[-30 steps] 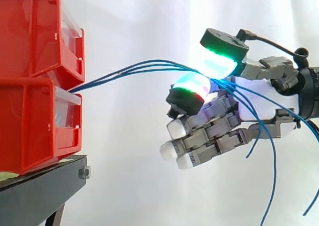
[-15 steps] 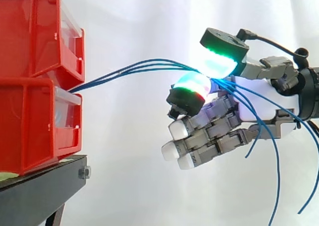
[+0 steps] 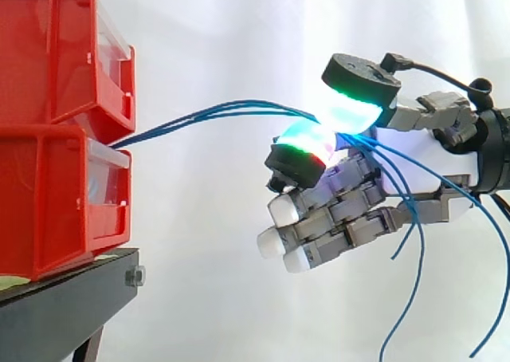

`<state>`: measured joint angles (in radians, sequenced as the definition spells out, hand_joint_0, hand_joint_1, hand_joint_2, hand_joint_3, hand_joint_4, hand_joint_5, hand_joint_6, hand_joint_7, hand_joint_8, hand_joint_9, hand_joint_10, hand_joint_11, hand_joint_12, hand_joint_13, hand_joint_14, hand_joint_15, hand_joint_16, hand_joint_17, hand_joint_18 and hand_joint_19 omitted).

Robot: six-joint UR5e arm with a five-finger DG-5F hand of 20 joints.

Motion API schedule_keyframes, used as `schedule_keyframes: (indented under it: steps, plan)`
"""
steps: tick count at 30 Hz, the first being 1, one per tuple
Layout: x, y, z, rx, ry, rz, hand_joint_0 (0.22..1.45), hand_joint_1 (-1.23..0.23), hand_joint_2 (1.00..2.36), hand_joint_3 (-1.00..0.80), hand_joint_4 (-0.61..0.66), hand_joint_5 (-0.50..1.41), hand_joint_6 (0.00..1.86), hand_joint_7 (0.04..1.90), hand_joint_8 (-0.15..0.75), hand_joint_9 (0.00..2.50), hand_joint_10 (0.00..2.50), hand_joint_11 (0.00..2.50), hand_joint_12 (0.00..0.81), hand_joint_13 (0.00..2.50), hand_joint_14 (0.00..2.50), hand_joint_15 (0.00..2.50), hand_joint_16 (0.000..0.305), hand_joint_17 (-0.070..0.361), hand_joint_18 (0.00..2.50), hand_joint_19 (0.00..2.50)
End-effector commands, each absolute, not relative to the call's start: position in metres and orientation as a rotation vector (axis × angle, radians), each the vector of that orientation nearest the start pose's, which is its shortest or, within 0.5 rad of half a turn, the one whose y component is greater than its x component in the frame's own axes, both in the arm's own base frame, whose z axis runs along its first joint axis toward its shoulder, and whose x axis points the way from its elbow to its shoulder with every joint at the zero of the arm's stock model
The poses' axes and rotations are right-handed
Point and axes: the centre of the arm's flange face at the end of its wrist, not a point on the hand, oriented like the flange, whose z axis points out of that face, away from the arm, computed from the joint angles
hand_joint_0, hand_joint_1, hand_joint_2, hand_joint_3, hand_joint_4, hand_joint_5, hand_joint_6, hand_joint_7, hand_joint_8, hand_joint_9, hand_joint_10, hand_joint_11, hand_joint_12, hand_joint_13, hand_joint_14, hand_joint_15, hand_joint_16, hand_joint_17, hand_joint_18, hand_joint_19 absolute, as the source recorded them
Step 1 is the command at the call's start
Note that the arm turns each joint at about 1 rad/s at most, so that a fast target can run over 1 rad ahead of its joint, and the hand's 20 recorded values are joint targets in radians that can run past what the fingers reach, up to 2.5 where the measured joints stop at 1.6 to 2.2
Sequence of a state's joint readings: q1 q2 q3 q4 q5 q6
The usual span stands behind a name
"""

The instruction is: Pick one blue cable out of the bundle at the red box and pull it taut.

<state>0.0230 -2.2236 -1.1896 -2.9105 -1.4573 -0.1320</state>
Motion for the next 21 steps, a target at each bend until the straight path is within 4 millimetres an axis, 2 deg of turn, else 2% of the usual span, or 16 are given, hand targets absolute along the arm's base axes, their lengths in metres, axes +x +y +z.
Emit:
schedule_keyframes:
  steps: [1, 9, 12, 15, 21]
  plan:
    - [0.7342, -0.1277, 0.2912, 1.183, 1.238, 1.024, 0.76, -1.0, 1.0, -0.46, -0.07, -0.15, 0.89, 1.16, 0.163, 0.81, 0.01, 0.37, 0.343, 0.47, 0.01, 0.18, 0.053, 0.119, 0.45, 0.15]
    - [0.734, -0.1293, 0.2912, 1.184, 1.235, 1.019, 0.78, -1.03, 1.0, -0.5, -0.1, -0.17, 0.9, 1.13, 0.149, 0.8, 0.01, 0.35, 0.333, 0.45, 0.01, 0.16, 0.05, 0.114, 0.44, 0.15]
    - [0.7339, -0.1282, 0.2905, 1.185, 1.237, 1.019, 0.71, -1.02, 1.0, -0.5, -0.06, -0.17, 0.9, 1.07, 0.146, 0.8, 0.01, 0.36, 0.332, 0.44, 0.01, 0.16, 0.05, 0.113, 0.43, 0.16]
    - [0.734, -0.1283, 0.2923, 1.183, 1.233, 1.019, 0.58, -0.97, 1.0, -0.5, -0.03, -0.15, 0.87, 1.08, 0.152, 0.81, 0.01, 0.35, 0.337, 0.43, 0.01, 0.17, 0.051, 0.115, 0.41, 0.2]
    - [0.7339, -0.1285, 0.2905, 1.186, 1.235, 1.017, 0.47, -0.89, 1.0, -0.5, 0.01, -0.13, 0.85, 1.07, 0.176, 0.83, 0.01, 0.33, 0.369, 0.44, 0.01, 0.17, 0.058, 0.131, 0.41, 0.21]
